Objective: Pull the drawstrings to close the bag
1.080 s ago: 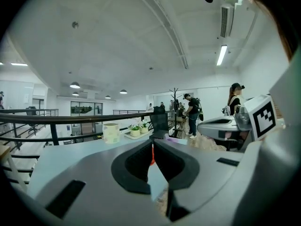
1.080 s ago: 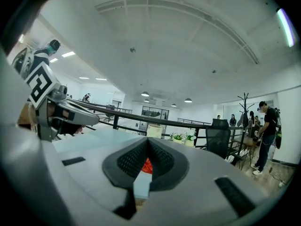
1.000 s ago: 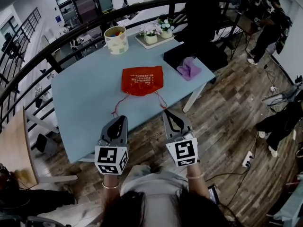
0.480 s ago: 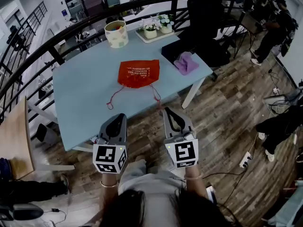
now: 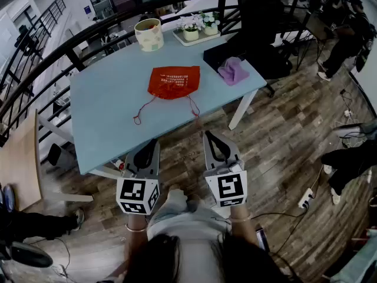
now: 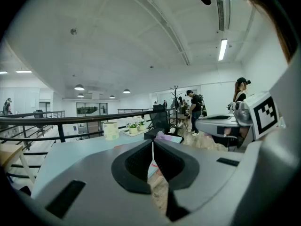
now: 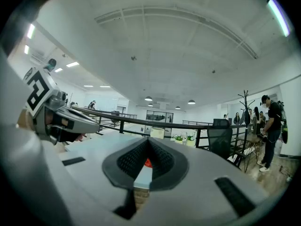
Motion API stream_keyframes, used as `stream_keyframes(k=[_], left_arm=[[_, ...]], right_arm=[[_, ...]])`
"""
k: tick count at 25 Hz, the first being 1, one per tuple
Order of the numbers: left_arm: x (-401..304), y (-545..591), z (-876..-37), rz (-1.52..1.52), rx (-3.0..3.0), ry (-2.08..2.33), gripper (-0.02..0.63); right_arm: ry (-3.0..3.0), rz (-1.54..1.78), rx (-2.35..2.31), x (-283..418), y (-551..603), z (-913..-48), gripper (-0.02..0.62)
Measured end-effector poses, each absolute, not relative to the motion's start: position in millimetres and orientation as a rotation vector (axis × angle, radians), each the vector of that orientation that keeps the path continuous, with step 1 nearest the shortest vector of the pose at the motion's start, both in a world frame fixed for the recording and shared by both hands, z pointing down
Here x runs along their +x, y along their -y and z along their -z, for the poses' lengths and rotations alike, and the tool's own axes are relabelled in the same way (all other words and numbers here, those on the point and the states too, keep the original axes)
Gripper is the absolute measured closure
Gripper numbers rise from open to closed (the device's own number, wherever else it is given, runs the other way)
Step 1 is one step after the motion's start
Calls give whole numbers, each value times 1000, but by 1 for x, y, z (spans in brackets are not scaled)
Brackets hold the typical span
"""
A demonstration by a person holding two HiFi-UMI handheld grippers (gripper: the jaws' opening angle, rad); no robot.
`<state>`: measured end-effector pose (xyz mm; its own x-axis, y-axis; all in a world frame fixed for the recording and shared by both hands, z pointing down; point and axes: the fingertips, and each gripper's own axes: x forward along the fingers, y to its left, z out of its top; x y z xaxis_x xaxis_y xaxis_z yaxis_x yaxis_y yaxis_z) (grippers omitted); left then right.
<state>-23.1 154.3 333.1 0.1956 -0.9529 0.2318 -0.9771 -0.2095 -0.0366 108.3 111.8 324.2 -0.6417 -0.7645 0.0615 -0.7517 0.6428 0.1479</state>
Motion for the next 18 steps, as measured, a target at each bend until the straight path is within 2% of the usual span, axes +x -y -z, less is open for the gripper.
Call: stream_keyframes(k=[18], left_arm=[[-5, -153, -336, -363, 2342, 1894, 584]], right_arm=[[2755, 22, 1224, 118, -113, -338, 570]])
